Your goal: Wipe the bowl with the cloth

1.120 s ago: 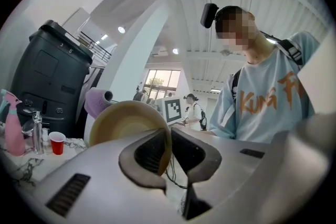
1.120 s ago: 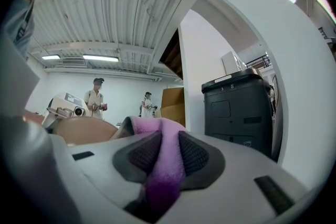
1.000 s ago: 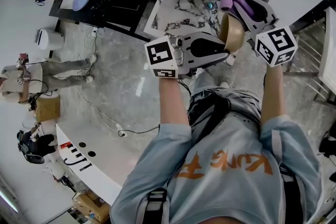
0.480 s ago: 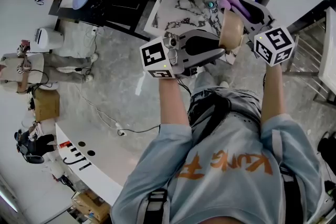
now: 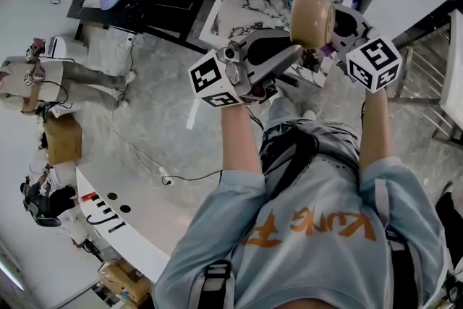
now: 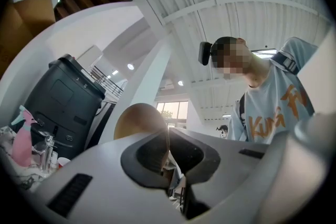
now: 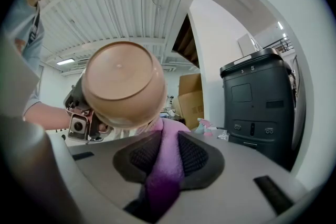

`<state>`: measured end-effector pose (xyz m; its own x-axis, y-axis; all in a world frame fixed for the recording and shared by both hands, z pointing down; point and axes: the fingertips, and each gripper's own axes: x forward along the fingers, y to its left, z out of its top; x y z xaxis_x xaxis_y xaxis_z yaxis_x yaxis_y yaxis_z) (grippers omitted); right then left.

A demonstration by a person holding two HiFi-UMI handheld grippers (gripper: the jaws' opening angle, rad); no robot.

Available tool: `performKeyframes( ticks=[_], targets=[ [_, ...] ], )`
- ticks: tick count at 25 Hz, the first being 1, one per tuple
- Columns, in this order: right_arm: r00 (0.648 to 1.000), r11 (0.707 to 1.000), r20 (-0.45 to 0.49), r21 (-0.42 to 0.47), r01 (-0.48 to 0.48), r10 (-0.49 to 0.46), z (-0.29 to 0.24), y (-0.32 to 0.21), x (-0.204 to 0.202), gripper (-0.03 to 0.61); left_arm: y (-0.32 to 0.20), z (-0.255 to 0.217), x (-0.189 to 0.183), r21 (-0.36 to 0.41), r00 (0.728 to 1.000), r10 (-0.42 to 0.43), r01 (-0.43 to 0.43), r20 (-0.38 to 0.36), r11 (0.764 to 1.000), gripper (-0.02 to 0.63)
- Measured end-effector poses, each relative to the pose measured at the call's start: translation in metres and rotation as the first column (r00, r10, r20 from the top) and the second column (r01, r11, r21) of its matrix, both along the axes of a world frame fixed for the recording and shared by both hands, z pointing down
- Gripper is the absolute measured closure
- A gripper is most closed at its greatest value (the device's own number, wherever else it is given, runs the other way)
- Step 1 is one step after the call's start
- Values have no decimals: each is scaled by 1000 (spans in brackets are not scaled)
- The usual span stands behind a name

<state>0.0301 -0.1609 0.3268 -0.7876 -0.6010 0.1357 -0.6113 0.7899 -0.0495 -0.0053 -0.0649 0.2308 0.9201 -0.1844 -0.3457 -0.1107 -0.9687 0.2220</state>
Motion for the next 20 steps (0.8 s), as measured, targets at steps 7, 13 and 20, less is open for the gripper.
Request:
performKeyframes(
  ticks=[7, 13, 20],
  targets=[
    [988, 988, -22, 7, 155, -155, 2, 23, -30, 466, -22, -5, -20, -47, 985, -164, 162, -50, 986, 581],
    [973, 973, -8, 8, 230, -230, 1, 33, -44, 466, -37, 4, -32, -99, 966, -258, 255, -20, 962, 581],
    [962, 962, 1, 12, 274, -274, -1, 42, -43, 466, -51, 12, -39, -143, 946, -324, 320, -5, 937, 583]
  ],
)
